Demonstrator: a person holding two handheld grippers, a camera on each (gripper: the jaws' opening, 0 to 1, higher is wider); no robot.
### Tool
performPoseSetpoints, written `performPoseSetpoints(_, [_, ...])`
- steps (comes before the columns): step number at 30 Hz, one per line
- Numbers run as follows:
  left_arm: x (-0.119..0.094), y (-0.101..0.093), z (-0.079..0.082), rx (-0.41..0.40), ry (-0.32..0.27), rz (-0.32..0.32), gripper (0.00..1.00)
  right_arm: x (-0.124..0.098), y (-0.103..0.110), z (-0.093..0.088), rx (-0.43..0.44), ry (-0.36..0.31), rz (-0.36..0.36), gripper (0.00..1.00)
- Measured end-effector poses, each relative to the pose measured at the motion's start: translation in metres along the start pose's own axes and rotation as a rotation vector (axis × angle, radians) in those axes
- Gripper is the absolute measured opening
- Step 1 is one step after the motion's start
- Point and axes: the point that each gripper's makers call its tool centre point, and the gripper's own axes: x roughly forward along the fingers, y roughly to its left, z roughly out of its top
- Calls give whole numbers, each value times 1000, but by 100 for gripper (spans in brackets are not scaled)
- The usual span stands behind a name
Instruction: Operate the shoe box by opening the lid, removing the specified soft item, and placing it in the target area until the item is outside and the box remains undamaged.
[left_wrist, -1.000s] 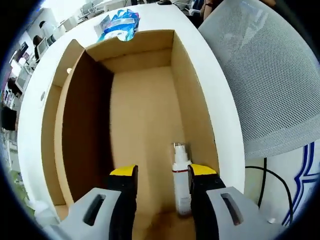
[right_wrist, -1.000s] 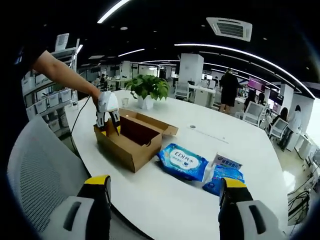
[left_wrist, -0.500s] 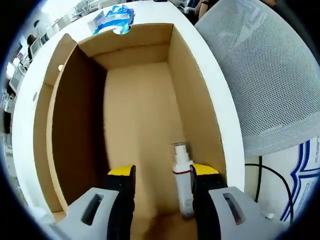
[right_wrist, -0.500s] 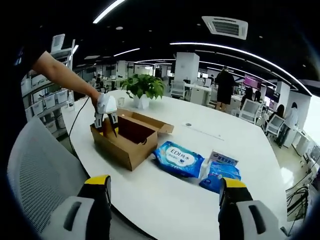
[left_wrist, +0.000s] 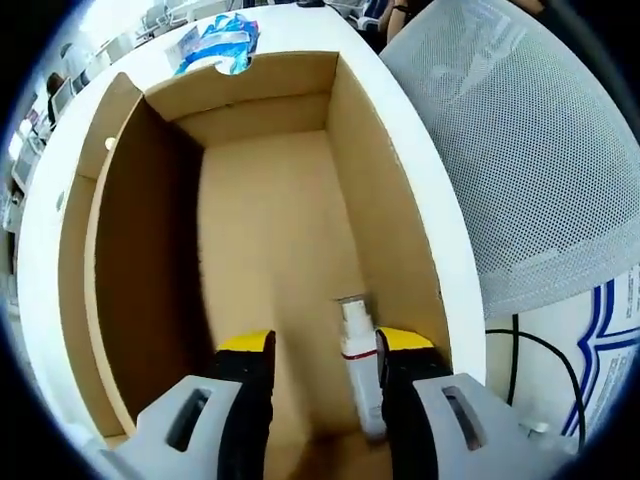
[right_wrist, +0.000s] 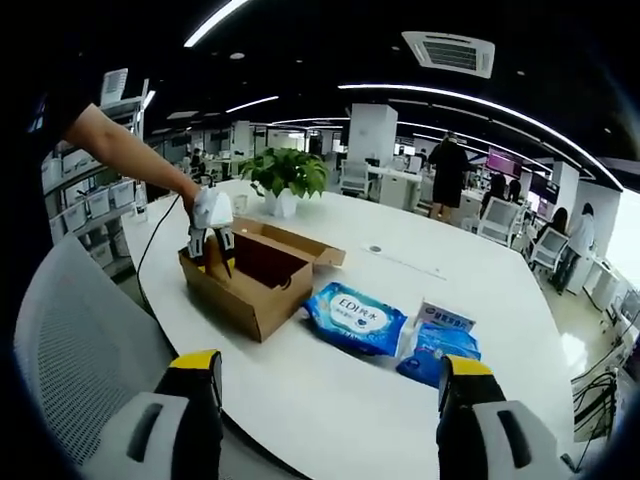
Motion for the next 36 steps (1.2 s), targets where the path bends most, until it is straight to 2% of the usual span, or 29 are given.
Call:
performPoseSetpoints(3, [-2, 5, -1, -13, -5, 12, 44, 0, -1, 0, 1, -1, -3, 90])
performPoseSetpoints(7, [-4, 12, -5, -10, 8, 39, 39, -1, -2, -2, 2, 2, -4, 90])
performPoseSetpoints(10, [-6, 14, -6, -30, 2, 45, 39, -2, -3, -2, 4, 3, -5, 90])
performPoseSetpoints(15, [-5, 11, -6, -65, -7, 44, 37, -3, -4, -2, 6, 0, -6, 89])
performPoseSetpoints(17, [-3, 8, -5, -128, -31, 40, 35, -2, -4, -3, 5, 2, -5, 89])
performPoseSetpoints(18, [-3, 7, -1, -175, -63, 35, 35, -2, -4, -3, 5, 3, -3, 89])
performPoseSetpoints(21, [-3, 6, 5, -246, -110, 27, 35, -1, -3, -3, 6, 1, 0, 89])
performPoseSetpoints(30, [9, 0, -14, -208, -26, 26, 31, 0, -1, -3, 5, 3, 7, 88])
performPoseSetpoints(36, [11, -3, -17, -239, -38, 24, 30, -1, -1, -5, 7, 10, 8, 88])
